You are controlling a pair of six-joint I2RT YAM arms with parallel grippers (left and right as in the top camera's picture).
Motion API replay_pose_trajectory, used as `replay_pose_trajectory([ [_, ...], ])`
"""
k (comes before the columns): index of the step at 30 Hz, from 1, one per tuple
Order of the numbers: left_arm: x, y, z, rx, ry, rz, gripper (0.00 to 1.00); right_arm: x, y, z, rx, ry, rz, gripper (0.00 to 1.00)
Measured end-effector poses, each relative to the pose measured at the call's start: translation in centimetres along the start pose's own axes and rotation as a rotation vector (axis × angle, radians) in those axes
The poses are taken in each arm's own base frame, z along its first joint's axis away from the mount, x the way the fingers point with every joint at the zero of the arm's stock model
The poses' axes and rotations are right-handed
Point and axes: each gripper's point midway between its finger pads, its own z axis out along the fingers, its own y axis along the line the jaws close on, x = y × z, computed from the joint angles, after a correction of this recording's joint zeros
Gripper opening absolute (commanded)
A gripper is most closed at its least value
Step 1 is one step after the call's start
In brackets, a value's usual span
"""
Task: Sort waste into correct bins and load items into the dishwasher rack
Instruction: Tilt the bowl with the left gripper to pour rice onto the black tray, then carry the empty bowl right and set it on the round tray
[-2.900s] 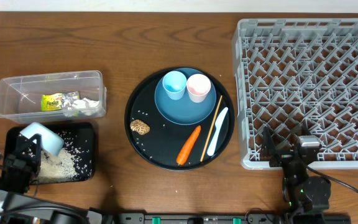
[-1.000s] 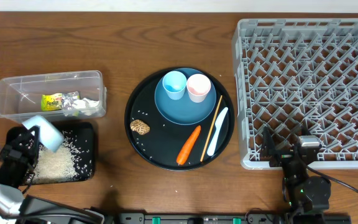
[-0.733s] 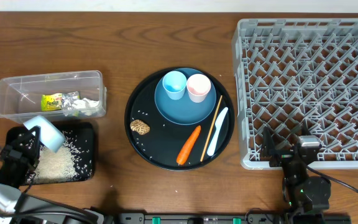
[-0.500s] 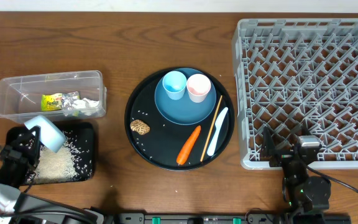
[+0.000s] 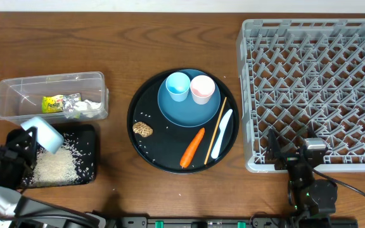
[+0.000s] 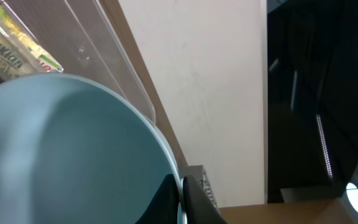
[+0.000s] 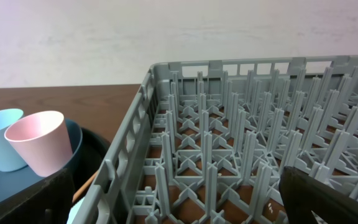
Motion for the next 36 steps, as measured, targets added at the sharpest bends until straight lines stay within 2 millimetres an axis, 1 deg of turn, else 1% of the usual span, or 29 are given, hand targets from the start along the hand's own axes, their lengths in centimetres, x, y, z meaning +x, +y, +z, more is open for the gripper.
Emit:
replay_pose_trajectory([
  [2,0.2,0.0,0.6,-0.006,0.018,-0.010,0.06,0.0,0.0,0.0,0.000,0.000,0.000,0.99],
  [6,1.7,-0.2,2.7,-0.027,0.091,-0.036,0.06,0.0,0.0,0.0,0.000,0.000,0.000,0.99],
  [9,2.9,-1.3,4.3,-0.039,0.144,-0.014,0.06,0.0,0.0,0.0,0.000,0.001,0.000,0.99],
  [11,3.4,-3.0,5.3,-0.041,0.172,0.030,0.06,0.0,0.0,0.0,0.000,0.000,0.000,0.99],
  [15,4.7,-8.0,6.8,-0.010,0.215,0.166,0.06,0.0,0.0,0.0,0.000,0.000,0.000,0.99],
  [16,5.5,-9.5,7.2,0.006,0.232,0.205,0.06,0.0,0.0,0.0,0.000,0.001,0.000,0.99],
  [18,7.1,-11.6,7.7,0.026,0.262,0.258,0.06,0.0,0.0,0.0,0.000,0.001,0.000,0.99],
  [19,8.0,-12.3,7.9,0.032,0.276,0.275,0.06,0.0,0.0,0.0,0.000,0.000,0.000,0.99],
  [20,9.3,-13.0,8.2,0.037,0.303,0.290,0.06,0.0,0.0,0.0,0.000,0.000,0.000,0.99],
  [21,10.3,-13.3,8.4,0.035,0.324,0.296,0.06,0.0,0.0,0.0,0.000,0.001,0.000,0.99],
  [23,12.8,-13.5,8.9,0.015,0.376,0.302,0.06,0.0,0.0,0.0,0.000,0.001,0.000,0.99],
  [25,15.2,-13.1,9.5,-0.023,0.433,0.310,0.06,0.0,0.0,0.0,0.000,0.000,0.000,0.99],
  [28,18.4,-11.7,10.1,-0.106,0.507,0.346,0.06,0.0,0.0,0.0,0.000,0.000,0.000,0.99],
  [29,19.1,-11.3,10.2,-0.133,0.521,0.361,0.06,0.0,0.0,0.0,0.000,0.000,0.000,0.99],
  [31,21.2,-10.1,10.4,-0.200,0.570,0.426,0.06,0.0,0.0,0.0,0.000,0.000,0.000,0.99],
  [36,25.0,-7.8,10.3,-0.324,0.657,0.602,0.06,0.0,0.0,0.0,0.000,0.000,0.000,0.99],
])
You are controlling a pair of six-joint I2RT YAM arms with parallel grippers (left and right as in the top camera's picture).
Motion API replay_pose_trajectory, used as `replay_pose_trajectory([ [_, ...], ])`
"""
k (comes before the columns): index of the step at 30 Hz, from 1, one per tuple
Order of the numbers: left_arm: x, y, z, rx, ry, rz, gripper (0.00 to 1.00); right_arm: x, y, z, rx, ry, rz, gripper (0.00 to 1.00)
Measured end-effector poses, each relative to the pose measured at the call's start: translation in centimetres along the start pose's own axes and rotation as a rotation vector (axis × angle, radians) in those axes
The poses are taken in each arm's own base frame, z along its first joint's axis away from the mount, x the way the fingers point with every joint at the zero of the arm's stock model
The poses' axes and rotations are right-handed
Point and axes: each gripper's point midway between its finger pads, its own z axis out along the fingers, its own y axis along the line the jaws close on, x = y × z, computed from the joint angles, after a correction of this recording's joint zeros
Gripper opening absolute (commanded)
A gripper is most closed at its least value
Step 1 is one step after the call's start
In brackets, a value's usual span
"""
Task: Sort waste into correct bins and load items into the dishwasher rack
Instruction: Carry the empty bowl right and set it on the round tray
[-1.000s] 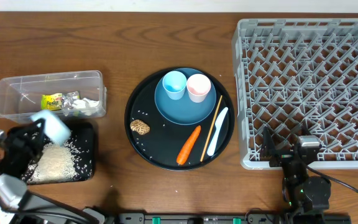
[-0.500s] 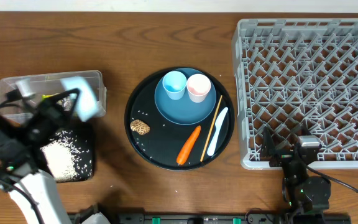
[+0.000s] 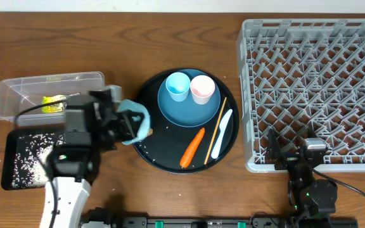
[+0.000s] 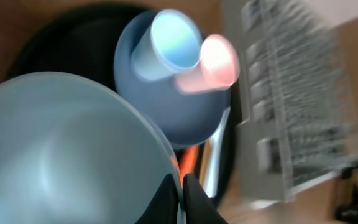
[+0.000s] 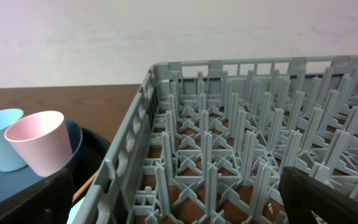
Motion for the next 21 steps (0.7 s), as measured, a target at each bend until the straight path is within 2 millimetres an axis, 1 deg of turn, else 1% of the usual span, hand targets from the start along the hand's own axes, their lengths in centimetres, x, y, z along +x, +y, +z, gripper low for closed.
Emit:
replay_pose_trajectory([
  [5,2.6,-0.7,2.1,-0.117,0.063,0.164,0.06,0.0,0.0,0.0,0.000,0.000,0.000,0.99],
  [9,4.6,-1.3,3.6,-0.174,0.116,0.274,0.06,0.0,0.0,0.0,0.000,0.000,0.000,0.99],
  [10,5.4,-1.4,4.3,-0.189,0.141,0.305,0.06,0.0,0.0,0.0,0.000,0.000,0.000,0.99],
  [13,7.1,-1.2,5.7,-0.230,0.202,0.356,0.06,0.0,0.0,0.0,0.000,0.000,0.000,0.99],
  [18,9.7,-0.1,8.1,-0.295,0.306,0.408,0.06,0.0,0.0,0.0,0.000,0.000,0.000,0.99],
  [21,10.7,0.3,9.1,-0.314,0.343,0.422,0.06,0.0,0.0,0.0,0.000,0.000,0.000,0.99],
])
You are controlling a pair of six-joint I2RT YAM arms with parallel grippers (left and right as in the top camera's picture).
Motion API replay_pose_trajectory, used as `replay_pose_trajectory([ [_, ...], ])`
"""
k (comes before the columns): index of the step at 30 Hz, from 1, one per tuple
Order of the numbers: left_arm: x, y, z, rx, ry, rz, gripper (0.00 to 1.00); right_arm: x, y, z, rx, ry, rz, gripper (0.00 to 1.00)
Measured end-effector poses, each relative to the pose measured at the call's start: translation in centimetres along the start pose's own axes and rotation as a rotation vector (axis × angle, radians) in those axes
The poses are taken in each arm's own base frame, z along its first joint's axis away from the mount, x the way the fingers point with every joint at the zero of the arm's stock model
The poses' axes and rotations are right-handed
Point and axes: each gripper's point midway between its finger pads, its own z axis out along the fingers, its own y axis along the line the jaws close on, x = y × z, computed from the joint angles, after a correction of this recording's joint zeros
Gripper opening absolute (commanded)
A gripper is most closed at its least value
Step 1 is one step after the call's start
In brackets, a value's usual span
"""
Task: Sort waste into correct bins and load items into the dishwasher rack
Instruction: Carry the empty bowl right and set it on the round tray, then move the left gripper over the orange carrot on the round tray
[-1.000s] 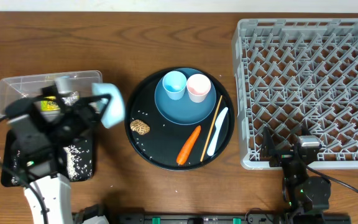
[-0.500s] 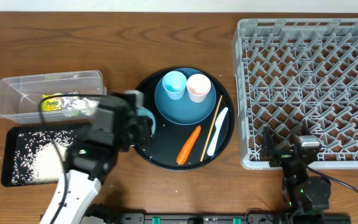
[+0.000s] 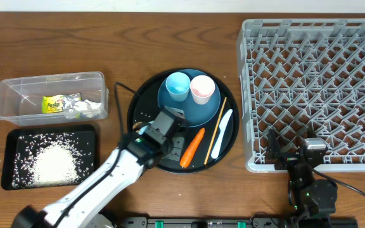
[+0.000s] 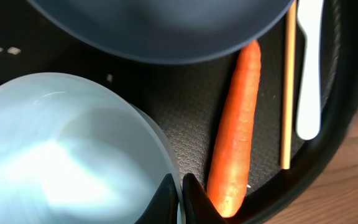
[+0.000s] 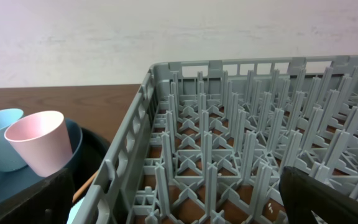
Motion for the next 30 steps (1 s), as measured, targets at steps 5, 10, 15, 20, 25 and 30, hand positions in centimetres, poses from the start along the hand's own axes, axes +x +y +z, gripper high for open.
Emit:
replay_pose_trajectory([
  [5,0.5,-0.3,1.3,-0.014,0.032,0.017,0.06,0.0,0.0,0.0,0.000,0.000,0.000,0.99],
  [10,0.1,-0.9,1.4,-0.002,0.010,0.028,0.06,0.0,0.0,0.0,0.000,0.000,0.000,0.99],
  [15,-0.2,-1.0,1.4,0.003,0.000,0.025,0.10,0.0,0.0,0.0,0.000,0.000,0.000,0.99],
  [20,-0.2,-1.0,1.4,0.002,-0.001,0.023,0.38,0.0,0.0,0.0,0.000,0.000,0.000,0.99],
  [25,-0.2,-1.1,1.4,0.008,-0.002,0.023,0.71,0.0,0.0,0.0,0.000,0.000,0.000,0.99],
  [30,-0.3,-1.6,1.0,0.032,-0.005,0.041,0.93,0.0,0.0,0.0,0.000,0.000,0.000,0.99],
])
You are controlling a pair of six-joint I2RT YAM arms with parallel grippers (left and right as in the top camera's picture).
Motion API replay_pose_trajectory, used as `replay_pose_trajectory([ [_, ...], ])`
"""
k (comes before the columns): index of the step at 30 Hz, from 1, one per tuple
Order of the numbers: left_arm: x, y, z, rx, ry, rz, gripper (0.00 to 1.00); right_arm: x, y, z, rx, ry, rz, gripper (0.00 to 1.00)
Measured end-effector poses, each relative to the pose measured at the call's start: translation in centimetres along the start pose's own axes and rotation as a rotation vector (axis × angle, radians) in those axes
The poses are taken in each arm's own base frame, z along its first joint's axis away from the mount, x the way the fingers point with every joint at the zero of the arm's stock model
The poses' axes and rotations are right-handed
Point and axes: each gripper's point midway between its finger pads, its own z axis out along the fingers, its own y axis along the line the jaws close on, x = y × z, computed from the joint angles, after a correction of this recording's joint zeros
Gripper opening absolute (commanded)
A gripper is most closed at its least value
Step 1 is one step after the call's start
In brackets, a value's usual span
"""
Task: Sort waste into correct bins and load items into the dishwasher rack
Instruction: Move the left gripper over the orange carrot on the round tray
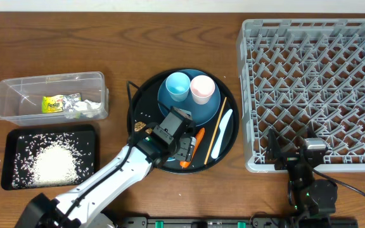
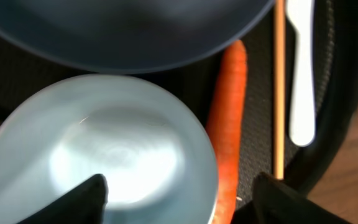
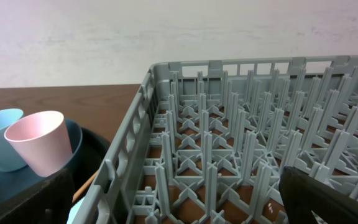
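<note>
A pale blue bowl (image 2: 98, 149) sits upright on the round black tray (image 1: 143, 149), right beside the carrot (image 2: 229, 124). My left gripper (image 2: 180, 194) hangs just above it, open, one finger on each side. From overhead, the left gripper (image 1: 181, 147) hides the bowl. A blue plate (image 1: 185, 107) on the tray carries a blue cup (image 1: 177, 85) and a pink cup (image 1: 201, 88). A white spoon (image 1: 221, 133) and a chopstick (image 1: 216, 130) lie at its right. My right gripper (image 3: 173, 208) stands open at the near edge of the grey rack (image 1: 315, 82).
A clear bin (image 1: 49, 98) with wrappers stands at the left. In front of it is a black tray (image 1: 84, 161) of spilled rice. A small brown scrap (image 1: 142, 126) lies on the round tray's left side.
My left gripper was shut on the bowl's rim over the round tray. Now it is open and the bowl rests on the tray beside the carrot. The right arm has not moved.
My left gripper held the bowl tipped over the rice tray at the far left. Then it held the bowl at the round tray's left edge, then low beside the carrot. Now the bowl stands there, let go.
</note>
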Motion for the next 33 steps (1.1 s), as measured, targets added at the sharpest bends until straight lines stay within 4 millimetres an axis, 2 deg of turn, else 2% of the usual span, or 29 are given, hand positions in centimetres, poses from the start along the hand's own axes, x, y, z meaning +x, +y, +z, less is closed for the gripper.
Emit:
replay_pose_trajectory([
  [1,-0.2,-0.2,-0.4,0.011,-0.011,0.002,0.98,0.0,0.0,0.0,0.000,0.001,0.000,0.99],
  [5,-2.1,-1.4,-3.1,0.069,-0.105,0.027,0.98,0.0,0.0,0.0,0.000,0.001,0.000,0.99],
  [11,-4.8,-2.5,-9.4,0.133,-0.322,0.102,0.98,0.0,0.0,0.0,0.000,0.001,0.000,0.99],
  [13,-5.0,-2.1,-11.0,0.125,-0.369,0.102,0.98,0.0,0.0,0.0,0.000,0.000,0.000,0.99],
  [16,-4.8,0.1,-12.4,0.061,-0.390,0.057,0.98,0.0,0.0,0.0,0.000,0.001,0.000,0.99],
  [21,-3.0,5.4,-11.9,-0.086,-0.304,-0.103,0.98,0.0,0.0,0.0,0.000,0.000,0.000,0.99],
  [24,-1.7,7.3,-11.2,-0.124,-0.233,-0.173,0.98,0.0,0.0,0.0,0.000,0.000,0.000,0.99],
  [26,-1.3,7.1,-10.7,-0.096,-0.199,-0.179,0.98,0.0,0.0,0.0,0.000,0.001,0.000,0.99],
  [33,-0.4,4.0,-9.2,0.040,-0.105,-0.120,0.99,0.0,0.0,0.0,0.000,0.001,0.000,0.99],
])
